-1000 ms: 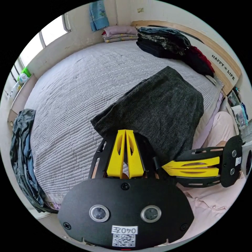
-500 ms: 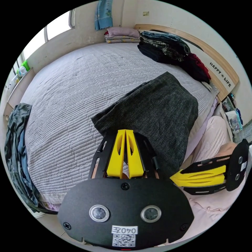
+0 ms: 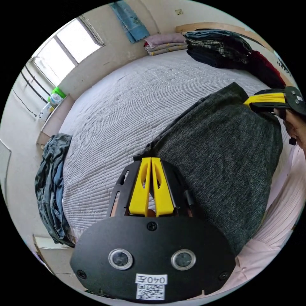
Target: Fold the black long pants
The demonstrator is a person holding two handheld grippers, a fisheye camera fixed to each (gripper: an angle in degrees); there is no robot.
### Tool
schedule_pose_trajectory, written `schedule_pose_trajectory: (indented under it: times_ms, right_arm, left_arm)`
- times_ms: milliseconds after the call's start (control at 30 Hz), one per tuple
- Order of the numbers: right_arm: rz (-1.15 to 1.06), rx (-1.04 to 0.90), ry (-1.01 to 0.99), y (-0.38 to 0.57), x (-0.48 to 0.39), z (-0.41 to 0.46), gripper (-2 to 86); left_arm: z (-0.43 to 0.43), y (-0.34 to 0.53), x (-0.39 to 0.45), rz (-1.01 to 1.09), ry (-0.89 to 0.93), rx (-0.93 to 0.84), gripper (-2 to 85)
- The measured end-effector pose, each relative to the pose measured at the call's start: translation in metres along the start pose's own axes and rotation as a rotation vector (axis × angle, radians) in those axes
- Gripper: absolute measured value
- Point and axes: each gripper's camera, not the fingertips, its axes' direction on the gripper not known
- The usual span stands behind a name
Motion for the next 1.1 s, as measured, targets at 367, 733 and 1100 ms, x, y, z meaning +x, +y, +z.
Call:
schedule_pose_trajectory:
  times_ms: [367, 733, 1100]
  right_arm:
    - [0.289, 0.125, -0.480, 0.058, 0.158, -0.028, 11.8]
    - [0.445, 0.106, -0.784, 0.082, 0.245, 0.036, 14.4]
    - [0.484, 0.096, -0.872, 0.074, 0.309, 0.050, 17.0]
  left_arm:
    - [-0.104, 0.062, -0.142, -0.387, 0.509, 0.124, 2.8]
    - [-0.072, 0.035, -0.187, -0.487, 0.692, -0.010, 8.2]
    - [-0.061, 0.011, -0.208, -0.532, 0.768, -0.061, 7.7]
